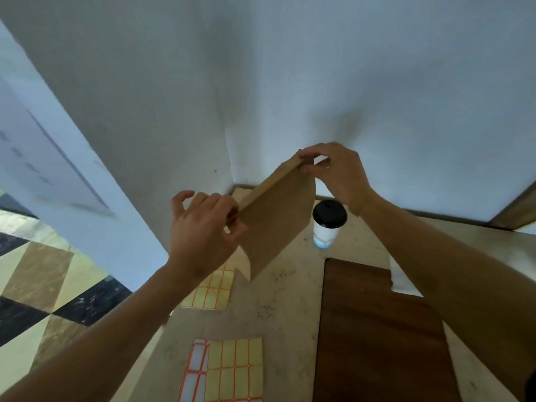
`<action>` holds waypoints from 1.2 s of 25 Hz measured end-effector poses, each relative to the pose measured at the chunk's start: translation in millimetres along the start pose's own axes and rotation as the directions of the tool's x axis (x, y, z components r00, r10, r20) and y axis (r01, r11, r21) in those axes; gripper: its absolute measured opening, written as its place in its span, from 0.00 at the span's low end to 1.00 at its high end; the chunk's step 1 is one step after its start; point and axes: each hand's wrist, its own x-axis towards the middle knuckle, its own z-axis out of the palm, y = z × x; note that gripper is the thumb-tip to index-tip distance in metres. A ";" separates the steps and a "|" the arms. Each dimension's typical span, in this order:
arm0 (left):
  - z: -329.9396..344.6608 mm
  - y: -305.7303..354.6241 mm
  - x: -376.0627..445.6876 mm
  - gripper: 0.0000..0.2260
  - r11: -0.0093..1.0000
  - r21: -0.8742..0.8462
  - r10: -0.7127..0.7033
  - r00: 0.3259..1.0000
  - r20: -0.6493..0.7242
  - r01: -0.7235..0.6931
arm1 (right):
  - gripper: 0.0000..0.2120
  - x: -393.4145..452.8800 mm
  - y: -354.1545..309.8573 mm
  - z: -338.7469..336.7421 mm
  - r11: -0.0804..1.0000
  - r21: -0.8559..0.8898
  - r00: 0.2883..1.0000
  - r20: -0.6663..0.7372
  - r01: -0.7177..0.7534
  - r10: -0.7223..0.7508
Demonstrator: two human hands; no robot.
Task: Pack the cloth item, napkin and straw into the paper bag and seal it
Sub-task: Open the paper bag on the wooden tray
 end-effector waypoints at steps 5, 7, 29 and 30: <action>-34.1 29.6 -35.6 0.04 0.987 -0.150 0.060 0.997 0.058 -0.051 | 0.10 -106.6 -9.9 -63.2 0.972 -0.230 0.999 -0.042 -0.041 0.033; -31.3 52.2 -50.2 0.04 0.976 -0.193 0.124 0.988 0.092 -0.104 | 0.10 -160.5 -1.6 -88.0 0.950 -0.288 0.992 -0.076 -0.118 0.101; 33.6 148.6 -148.1 0.09 0.903 -0.415 0.306 0.846 0.437 -0.112 | 0.17 -385.1 38.9 -147.5 0.826 -0.441 0.912 0.038 -0.352 0.409; 31.9 148.0 -144.8 0.11 0.894 -0.438 0.314 0.829 0.463 -0.094 | 0.19 -382.3 37.5 -149.1 0.802 -0.479 0.901 0.050 -0.357 0.431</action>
